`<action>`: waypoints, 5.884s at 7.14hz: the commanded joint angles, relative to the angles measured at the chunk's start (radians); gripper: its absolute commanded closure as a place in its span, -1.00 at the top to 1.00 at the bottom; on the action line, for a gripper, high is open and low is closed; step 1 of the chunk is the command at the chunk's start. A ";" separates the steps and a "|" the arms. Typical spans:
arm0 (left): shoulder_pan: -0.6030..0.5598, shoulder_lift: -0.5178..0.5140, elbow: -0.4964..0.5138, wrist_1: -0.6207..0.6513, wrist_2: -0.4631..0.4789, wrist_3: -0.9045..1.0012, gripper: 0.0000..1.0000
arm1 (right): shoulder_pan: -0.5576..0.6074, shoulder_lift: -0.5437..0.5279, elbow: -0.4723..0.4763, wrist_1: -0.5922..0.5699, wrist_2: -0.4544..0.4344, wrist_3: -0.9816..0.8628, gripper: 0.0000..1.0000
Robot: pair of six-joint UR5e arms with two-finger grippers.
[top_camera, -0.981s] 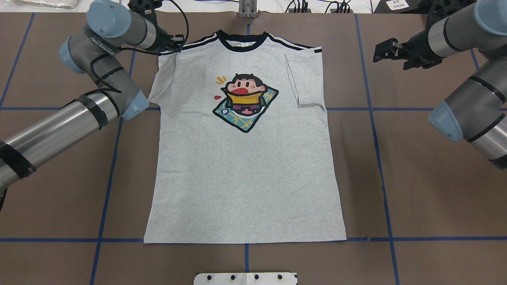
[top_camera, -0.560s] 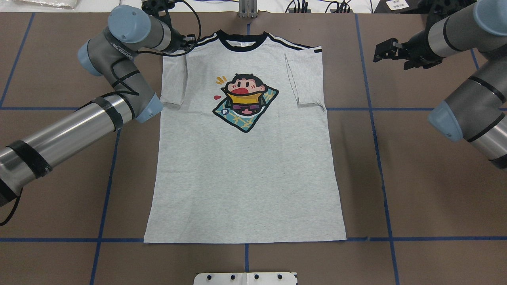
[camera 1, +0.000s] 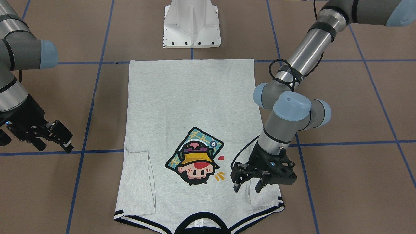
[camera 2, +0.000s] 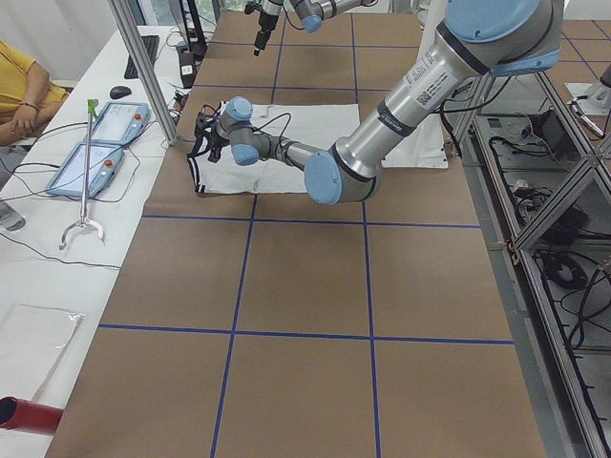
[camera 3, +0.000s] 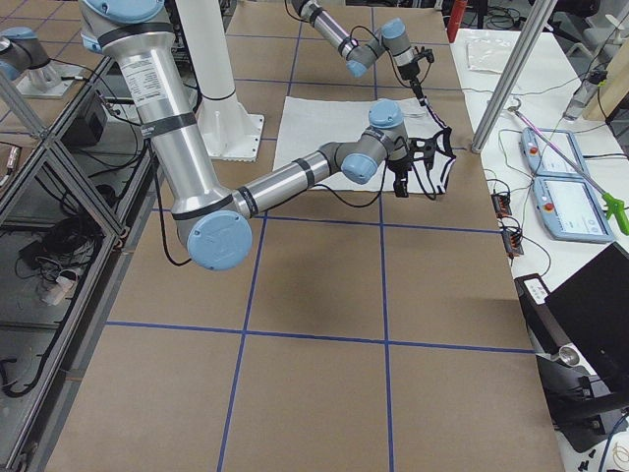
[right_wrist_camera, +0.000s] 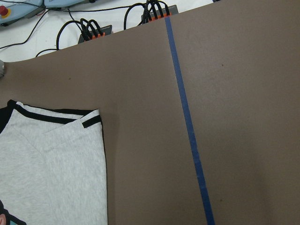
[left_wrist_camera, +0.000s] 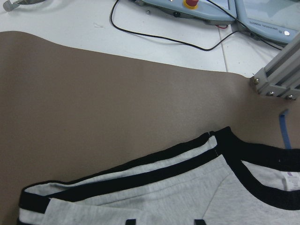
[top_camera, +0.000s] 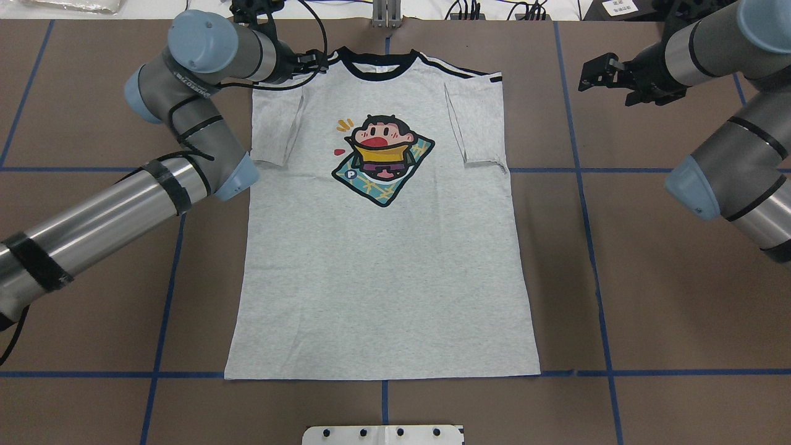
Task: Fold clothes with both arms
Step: 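Fold the sleeve nearest the left gripper inward onto the shirt body, then move both grippers toward the hem corners nearest the robot, then lower both grippers and pinch the two hem corners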
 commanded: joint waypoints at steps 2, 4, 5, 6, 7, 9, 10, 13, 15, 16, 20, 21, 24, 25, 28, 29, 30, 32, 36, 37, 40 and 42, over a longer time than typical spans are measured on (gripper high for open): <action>0.009 0.265 -0.443 0.164 -0.170 0.001 0.58 | -0.117 -0.091 0.155 -0.033 -0.029 0.203 0.98; 0.011 0.439 -0.702 0.243 -0.253 -0.014 0.68 | -0.264 -0.194 0.446 -0.281 -0.064 0.378 0.98; 0.011 0.500 -0.775 0.242 -0.303 -0.061 0.79 | -0.365 -0.231 0.493 -0.284 -0.084 0.517 0.98; 0.014 0.511 -0.788 0.240 -0.329 -0.110 0.98 | -0.529 -0.277 0.510 -0.285 -0.201 0.617 0.97; 0.015 0.513 -0.788 0.240 -0.342 -0.129 0.98 | -0.707 -0.297 0.522 -0.287 -0.368 0.785 0.96; 0.014 0.522 -0.788 0.240 -0.353 -0.127 0.98 | -0.924 -0.317 0.521 -0.290 -0.556 1.019 0.92; 0.015 0.537 -0.794 0.239 -0.348 -0.127 0.98 | -0.972 -0.319 0.517 -0.320 -0.622 1.062 0.85; 0.017 0.539 -0.799 0.237 -0.348 -0.129 0.99 | -0.974 -0.316 0.487 -0.350 -0.628 1.095 0.74; 0.017 0.539 -0.799 0.236 -0.347 -0.129 0.99 | -0.978 -0.297 0.471 -0.350 -0.628 1.095 0.70; 0.017 0.541 -0.799 0.236 -0.347 -0.129 0.99 | -0.978 -0.297 0.460 -0.350 -0.628 1.095 0.69; 0.026 0.539 -0.794 0.236 -0.342 -0.135 0.99 | -0.977 -0.297 0.443 -0.350 -0.627 1.095 0.37; 0.026 0.539 -0.788 0.234 -0.342 -0.135 0.99 | -0.978 -0.297 0.443 -0.350 -0.629 1.095 0.32; 0.026 0.539 -0.785 0.234 -0.345 -0.135 0.99 | -0.963 -0.299 0.444 -0.350 -0.626 1.094 -1.00; 0.026 0.539 -0.785 0.234 -0.347 -0.135 0.99 | -0.958 -0.293 0.450 -0.350 -0.623 1.094 -1.00; 0.085 0.536 -0.800 0.240 -0.345 -0.261 0.99 | -0.948 -0.286 0.481 -0.350 -0.621 1.095 -1.00; 0.156 0.563 -0.824 0.242 -0.322 -0.340 0.99 | -0.948 -0.285 0.481 -0.350 -0.621 1.095 -1.00; 0.270 0.597 -0.843 0.243 -0.188 -0.429 0.98 | -0.945 -0.295 0.495 -0.350 -0.620 1.095 -1.00; 0.375 0.639 -0.901 0.318 -0.100 -0.477 0.98 | -0.934 -0.299 0.513 -0.350 -0.605 1.094 -1.00; 0.570 0.777 -1.021 0.513 0.072 -0.679 0.75 | -0.934 -0.300 0.512 -0.350 -0.605 1.094 -1.00; 0.595 0.777 -1.015 0.513 0.072 -0.692 0.67 | -0.932 -0.300 0.512 -0.350 -0.605 1.094 -1.00; 0.610 0.789 -1.012 0.518 0.074 -0.703 0.39 | -0.934 -0.299 0.510 -0.351 -0.605 1.092 -1.00; 0.617 0.801 -1.013 0.518 0.072 -0.703 0.25 | -0.932 -0.299 0.509 -0.351 -0.605 1.092 -1.00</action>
